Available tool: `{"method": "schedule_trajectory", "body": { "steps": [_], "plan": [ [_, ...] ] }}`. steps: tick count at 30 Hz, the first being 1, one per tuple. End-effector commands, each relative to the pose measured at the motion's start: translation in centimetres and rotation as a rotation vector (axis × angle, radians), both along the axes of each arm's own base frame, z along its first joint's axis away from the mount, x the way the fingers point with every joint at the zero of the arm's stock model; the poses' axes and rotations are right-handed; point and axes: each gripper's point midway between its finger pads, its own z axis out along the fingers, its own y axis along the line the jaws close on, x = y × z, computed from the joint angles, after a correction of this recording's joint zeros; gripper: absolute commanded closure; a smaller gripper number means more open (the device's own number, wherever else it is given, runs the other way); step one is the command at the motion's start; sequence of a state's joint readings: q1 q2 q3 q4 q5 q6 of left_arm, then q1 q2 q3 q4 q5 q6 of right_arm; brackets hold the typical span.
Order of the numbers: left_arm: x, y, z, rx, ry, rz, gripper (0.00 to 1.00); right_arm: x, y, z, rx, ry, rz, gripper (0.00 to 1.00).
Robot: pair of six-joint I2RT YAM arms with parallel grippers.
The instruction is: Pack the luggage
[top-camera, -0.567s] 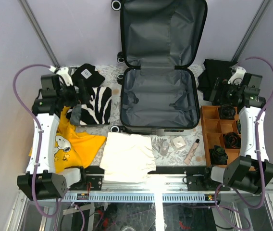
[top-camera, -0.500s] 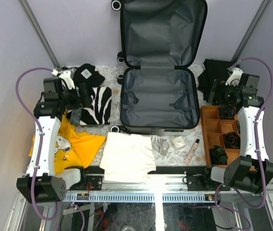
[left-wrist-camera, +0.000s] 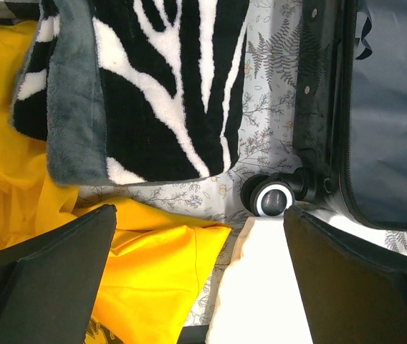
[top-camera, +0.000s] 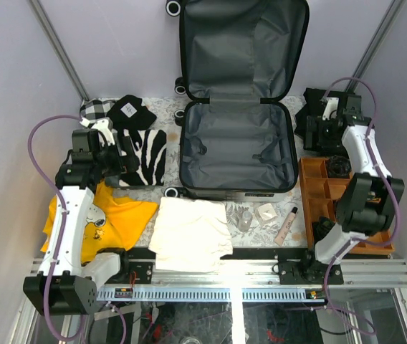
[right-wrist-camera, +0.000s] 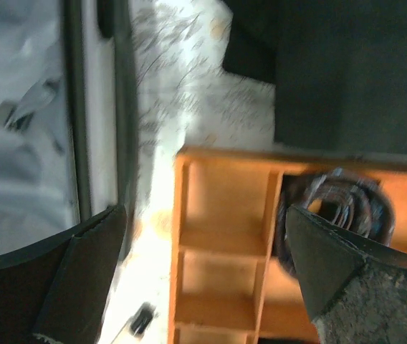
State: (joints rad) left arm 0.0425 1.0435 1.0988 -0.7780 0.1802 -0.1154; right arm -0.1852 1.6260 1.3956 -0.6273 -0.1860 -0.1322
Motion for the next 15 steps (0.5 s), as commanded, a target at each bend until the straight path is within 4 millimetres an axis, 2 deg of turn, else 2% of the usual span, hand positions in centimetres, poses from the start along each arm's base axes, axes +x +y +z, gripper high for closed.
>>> {"method": "schedule_trajectory", "body": {
  "steps": [1,6,8,15],
  "plan": [
    [0.6,0.4,0.6,-0.012,-0.046,0.054,0.00,5.4,-2.6,0.2,-0.119,-0.042,-0.033,0.01],
    [0.8,0.6,0.0,-0.017,-0.035,0.065,0.00,10.4,-4.3,-1.7,-0.161,-0.059,-0.068,0.01],
    [0.9,0.5,-0.2,-0.025,-0.029,0.065,0.00,11.8,-4.6,-2.8,-0.165,-0.052,-0.070,0.01],
    [0.9,0.7,-1.1,-0.049,-0.012,0.071,0.00,16.5,-5.1,-3.9,-0.158,-0.108,-0.075,0.01]
  ]
}}
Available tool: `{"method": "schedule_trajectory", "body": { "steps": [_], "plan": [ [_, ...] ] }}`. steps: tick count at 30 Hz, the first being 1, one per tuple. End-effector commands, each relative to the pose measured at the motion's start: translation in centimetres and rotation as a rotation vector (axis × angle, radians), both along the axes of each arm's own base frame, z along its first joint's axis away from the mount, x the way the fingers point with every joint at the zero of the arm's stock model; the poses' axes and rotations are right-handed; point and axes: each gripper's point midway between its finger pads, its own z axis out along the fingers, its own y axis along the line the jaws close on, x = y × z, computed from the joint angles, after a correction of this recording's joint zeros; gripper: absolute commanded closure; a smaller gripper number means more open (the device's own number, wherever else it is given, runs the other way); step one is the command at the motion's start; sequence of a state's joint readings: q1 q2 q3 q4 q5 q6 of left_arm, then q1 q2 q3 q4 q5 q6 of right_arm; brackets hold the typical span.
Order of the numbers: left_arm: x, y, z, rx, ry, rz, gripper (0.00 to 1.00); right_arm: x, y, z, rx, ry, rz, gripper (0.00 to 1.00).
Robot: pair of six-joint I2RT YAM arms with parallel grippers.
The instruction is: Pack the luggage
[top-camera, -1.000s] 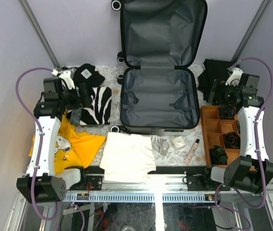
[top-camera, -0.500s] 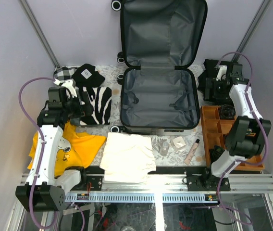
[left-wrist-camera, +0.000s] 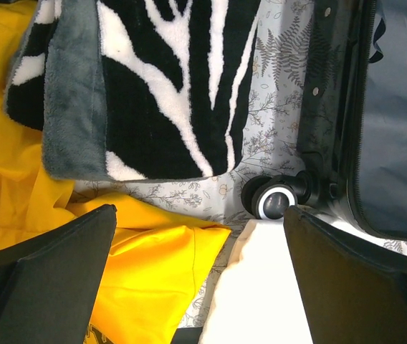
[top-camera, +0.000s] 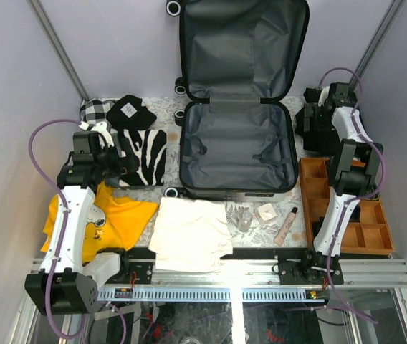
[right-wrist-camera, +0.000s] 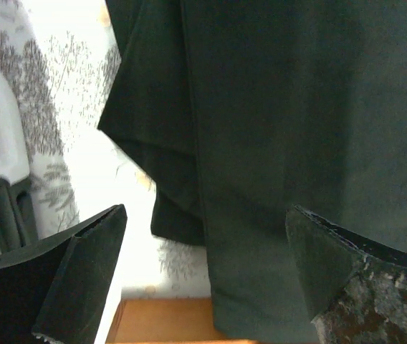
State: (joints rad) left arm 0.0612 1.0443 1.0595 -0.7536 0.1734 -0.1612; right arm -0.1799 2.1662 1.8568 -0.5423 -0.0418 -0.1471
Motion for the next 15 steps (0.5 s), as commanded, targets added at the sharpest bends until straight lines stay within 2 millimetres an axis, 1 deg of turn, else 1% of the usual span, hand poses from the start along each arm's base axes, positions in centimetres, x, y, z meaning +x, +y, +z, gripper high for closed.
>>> {"method": "schedule_trajectory", "body": {
  "steps": [1,5,10,11,13,15],
  "plan": [
    [0.9,0.3,0.0,-0.019,-0.032,0.019,0.00,4.3,-0.4,2.5,-0.039,-0.132,-0.001,0.01],
    [1.1,0.5,-0.6,-0.014,-0.014,0.022,0.00,6.6,-0.7,2.0,-0.050,-0.176,-0.004,0.01],
    [1.5,0.7,-1.0,-0.015,0.002,0.027,0.00,8.4,0.6,2.1,-0.063,-0.214,0.029,0.01],
    [1.5,0.7,-1.1,-0.016,0.007,0.029,0.00,8.7,1.1,1.6,-0.065,-0.211,0.035,0.01],
    [1.6,0.9,-1.2,-0.014,0.011,0.033,0.00,9.1,1.3,0.6,-0.072,-0.199,0.033,0.00],
    [1.6,0.9,-1.3,-0.015,0.015,0.034,0.00,9.2,1.0,-0.8,-0.089,-0.175,0.023,0.01]
  ]
}}
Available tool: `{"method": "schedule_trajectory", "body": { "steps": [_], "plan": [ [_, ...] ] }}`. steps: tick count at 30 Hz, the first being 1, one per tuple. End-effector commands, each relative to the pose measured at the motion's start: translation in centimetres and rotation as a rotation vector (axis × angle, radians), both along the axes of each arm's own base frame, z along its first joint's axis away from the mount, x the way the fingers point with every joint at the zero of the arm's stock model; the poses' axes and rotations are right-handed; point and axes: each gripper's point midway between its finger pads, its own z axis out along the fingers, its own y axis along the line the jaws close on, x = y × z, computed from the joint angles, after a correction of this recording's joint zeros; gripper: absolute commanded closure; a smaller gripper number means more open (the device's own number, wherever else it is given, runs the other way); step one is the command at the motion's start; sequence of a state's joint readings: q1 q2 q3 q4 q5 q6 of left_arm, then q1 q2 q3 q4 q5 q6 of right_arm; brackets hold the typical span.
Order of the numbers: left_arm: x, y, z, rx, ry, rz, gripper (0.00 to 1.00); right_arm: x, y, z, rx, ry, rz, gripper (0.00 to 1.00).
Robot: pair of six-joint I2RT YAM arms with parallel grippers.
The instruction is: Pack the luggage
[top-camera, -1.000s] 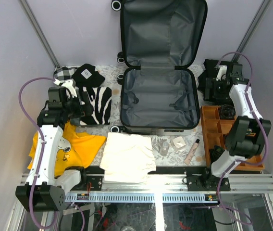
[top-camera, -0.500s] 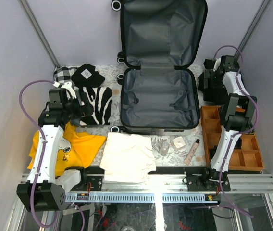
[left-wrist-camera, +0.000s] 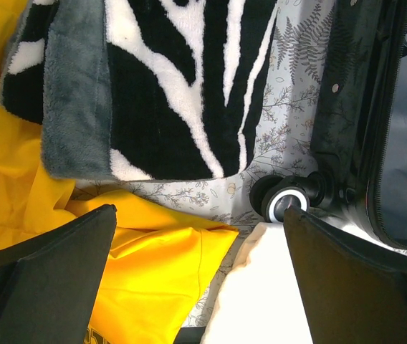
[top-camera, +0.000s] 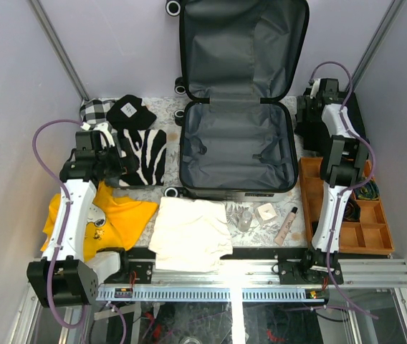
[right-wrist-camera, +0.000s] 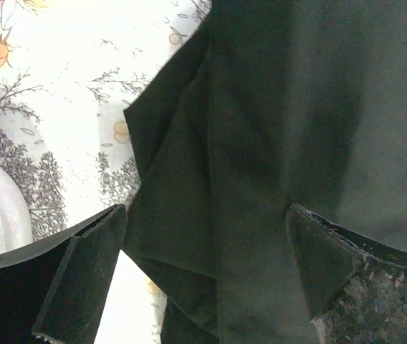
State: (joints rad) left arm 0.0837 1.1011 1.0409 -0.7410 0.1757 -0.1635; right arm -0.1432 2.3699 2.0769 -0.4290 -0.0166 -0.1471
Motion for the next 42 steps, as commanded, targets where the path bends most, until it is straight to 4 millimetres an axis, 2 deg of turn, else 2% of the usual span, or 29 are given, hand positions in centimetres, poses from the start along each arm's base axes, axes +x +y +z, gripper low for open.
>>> {"method": "schedule_trajectory", "body": {
  "steps": [1,7,12,14,16,18,21,23,26,28,30,34,38,42],
  "plan": [
    [1.0,0.3,0.7,-0.006,-0.049,0.011,0.00,2.0,0.4,-0.2,-0.056,-0.034,-0.003,0.00],
    [0.9,0.4,0.5,-0.002,-0.045,0.014,0.00,0.4,0.1,-5.0,-0.077,0.087,0.006,0.01],
    [1.2,0.7,0.7,0.006,-0.045,0.020,0.00,-0.7,-0.8,-7.5,-0.125,0.158,0.012,0.00],
    [1.3,0.8,0.8,0.011,-0.046,0.023,0.00,-1.0,-1.5,-8.3,-0.150,0.177,0.008,0.06],
    [1.4,0.9,1.0,0.015,-0.047,0.027,0.00,-1.5,-1.9,-9.2,-0.151,0.204,0.013,0.21],
    [1.5,1.0,1.1,0.018,-0.048,0.029,0.00,-1.9,-2.2,-9.9,-0.133,0.233,0.014,0.42],
    [1.6,1.1,1.1,0.023,-0.048,0.031,0.00,-2.6,-3.1,-10.9,-0.110,0.265,0.000,0.68],
    [1.8,1.2,1.2,0.026,-0.048,0.033,0.00,-3.1,-3.9,-11.3,-0.106,0.281,-0.019,0.97],
    [1.8,1.2,1.2,0.026,-0.045,0.034,0.00,-3.3,-4.5,-11.1,-0.099,0.280,-0.022,1.00],
    [1.8,1.2,1.1,0.024,-0.043,0.033,0.00,-3.2,-4.5,-10.0,-0.091,0.265,-0.007,1.00],
    [1.8,1.2,1.1,0.024,-0.042,0.035,0.00,-2.7,-4.4,-7.8,-0.066,0.221,0.011,1.00],
    [1.6,1.1,1.0,0.020,-0.040,0.033,0.00,-1.5,-4.4,-1.1,-0.041,0.085,0.065,1.00],
    [1.4,1.1,0.9,0.018,-0.040,0.032,0.00,-0.9,-5.6,5.8,-0.024,-0.055,0.097,1.00],
    [1.5,1.1,0.8,0.013,-0.040,0.032,0.00,-1.1,-7.3,9.9,-0.012,-0.119,0.088,1.00]
  ]
}}
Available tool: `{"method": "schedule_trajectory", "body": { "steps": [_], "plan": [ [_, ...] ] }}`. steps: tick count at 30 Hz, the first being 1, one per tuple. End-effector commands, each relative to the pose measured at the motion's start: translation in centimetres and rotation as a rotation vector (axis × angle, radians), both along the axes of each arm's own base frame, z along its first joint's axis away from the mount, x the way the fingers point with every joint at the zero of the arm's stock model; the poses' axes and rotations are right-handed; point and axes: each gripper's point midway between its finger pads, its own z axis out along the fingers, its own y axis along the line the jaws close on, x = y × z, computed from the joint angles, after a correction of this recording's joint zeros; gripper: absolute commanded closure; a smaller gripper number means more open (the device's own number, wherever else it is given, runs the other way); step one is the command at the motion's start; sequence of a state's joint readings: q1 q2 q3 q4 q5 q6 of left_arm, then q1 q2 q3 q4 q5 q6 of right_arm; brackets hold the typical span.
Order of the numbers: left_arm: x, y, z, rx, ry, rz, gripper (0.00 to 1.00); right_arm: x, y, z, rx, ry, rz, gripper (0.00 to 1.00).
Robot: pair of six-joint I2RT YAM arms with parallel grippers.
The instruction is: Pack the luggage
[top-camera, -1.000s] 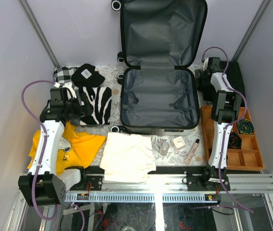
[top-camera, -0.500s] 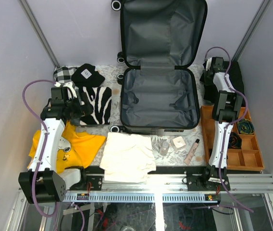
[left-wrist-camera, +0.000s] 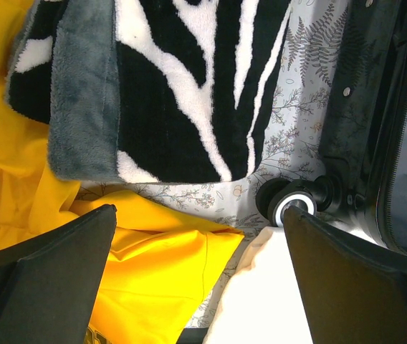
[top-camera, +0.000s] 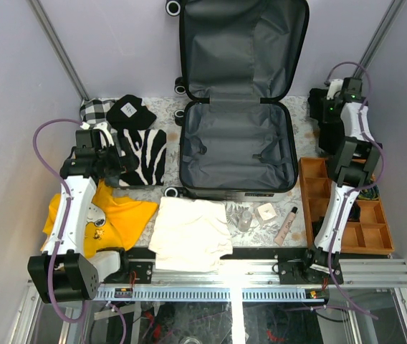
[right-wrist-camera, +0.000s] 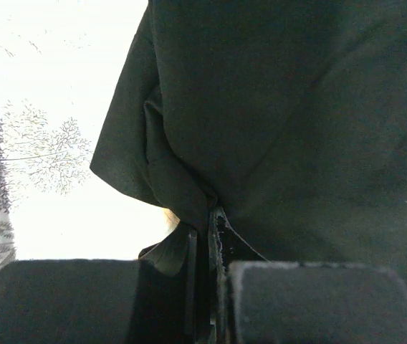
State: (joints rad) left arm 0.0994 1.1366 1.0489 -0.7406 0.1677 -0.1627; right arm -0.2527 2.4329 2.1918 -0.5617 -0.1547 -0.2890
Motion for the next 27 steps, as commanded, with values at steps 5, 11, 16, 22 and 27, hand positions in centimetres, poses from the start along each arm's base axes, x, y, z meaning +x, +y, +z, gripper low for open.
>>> {"method": "schedule_trajectory", "body": {
  "steps": [5,11,16,22,27],
  "plan": [
    [1.1,0.5,1.5,0.007,-0.066,0.014,0.00,-0.9,-3.6,14.8,0.003,-0.248,0.031,1.00],
    [1.1,0.3,1.7,-0.011,-0.070,0.009,0.00,-3.2,-3.4,20.5,0.030,-0.345,0.093,1.00],
    [1.1,0.3,1.5,-0.021,-0.067,0.012,0.00,-4.8,-2.4,23.6,0.020,-0.387,0.137,1.00],
    [1.2,0.3,1.6,-0.033,-0.067,0.016,0.00,-6.1,-0.8,28.0,0.031,-0.466,0.180,1.00],
    [1.3,0.4,1.5,-0.038,-0.065,0.021,0.00,-7.3,0.5,31.1,0.084,-0.520,0.158,1.00]
  ]
}}
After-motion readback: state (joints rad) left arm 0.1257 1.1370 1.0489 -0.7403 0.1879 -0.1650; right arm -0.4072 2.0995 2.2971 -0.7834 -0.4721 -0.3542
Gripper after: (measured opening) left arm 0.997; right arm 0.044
